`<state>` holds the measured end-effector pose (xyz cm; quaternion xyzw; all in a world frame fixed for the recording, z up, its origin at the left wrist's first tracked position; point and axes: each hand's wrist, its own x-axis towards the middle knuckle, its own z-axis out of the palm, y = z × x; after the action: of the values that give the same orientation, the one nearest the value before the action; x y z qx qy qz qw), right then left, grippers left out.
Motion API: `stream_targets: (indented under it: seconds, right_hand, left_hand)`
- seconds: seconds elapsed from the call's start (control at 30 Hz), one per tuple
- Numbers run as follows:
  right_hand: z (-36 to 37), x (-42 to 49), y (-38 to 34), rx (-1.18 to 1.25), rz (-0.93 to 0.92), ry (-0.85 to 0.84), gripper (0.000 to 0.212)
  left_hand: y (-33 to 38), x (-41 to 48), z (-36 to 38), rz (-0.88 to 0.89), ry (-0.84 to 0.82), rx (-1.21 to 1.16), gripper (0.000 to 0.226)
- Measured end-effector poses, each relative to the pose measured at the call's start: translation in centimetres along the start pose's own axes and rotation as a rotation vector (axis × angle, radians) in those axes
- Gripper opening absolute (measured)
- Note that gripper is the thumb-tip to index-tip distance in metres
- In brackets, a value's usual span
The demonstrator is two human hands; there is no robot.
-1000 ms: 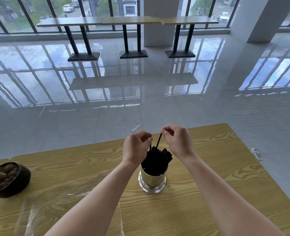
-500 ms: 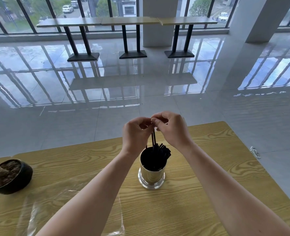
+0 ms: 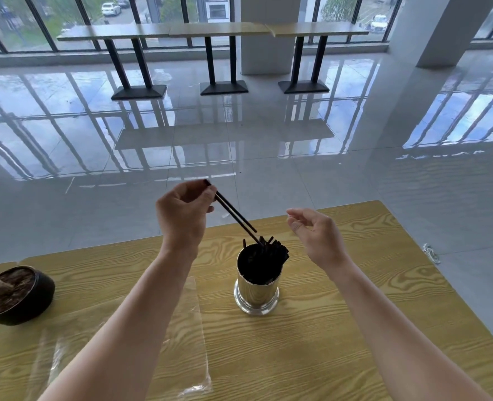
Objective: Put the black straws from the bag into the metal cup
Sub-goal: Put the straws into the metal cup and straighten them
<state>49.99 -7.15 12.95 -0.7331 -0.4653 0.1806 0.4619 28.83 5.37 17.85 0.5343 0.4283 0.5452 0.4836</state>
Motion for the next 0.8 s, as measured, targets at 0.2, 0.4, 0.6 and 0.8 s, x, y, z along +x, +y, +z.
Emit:
stream_targets:
  seconds: [0.2, 0.4, 0.6, 0.8]
  right_hand:
    - [0.7, -0.4, 0.3, 0.116, 0.099, -0.086, 0.051]
    - [1.6, -1.3, -0.5, 0.447, 0.242, -0.16, 0.112]
    - [3.4, -1.9, -1.6, 0.662, 0.346, -0.008, 0.078]
    - [2.7, -1.6, -2.6, 1.041, 0.41, 0.009, 0.042]
  left_hand:
    - [-0.7, -0.6, -0.9, -0.12, 0.063, -0.213, 0.009]
    - [-1.2, -1.7, -0.7, -0.401, 0.201, -0.544, 0.011]
    - [-2.1, -2.8, -0.1, -0.578, 0.2, -0.675, 0.012]
    - [-3.2, -3.2, -0.4, -0.696, 0.137, -0.742, 0.011]
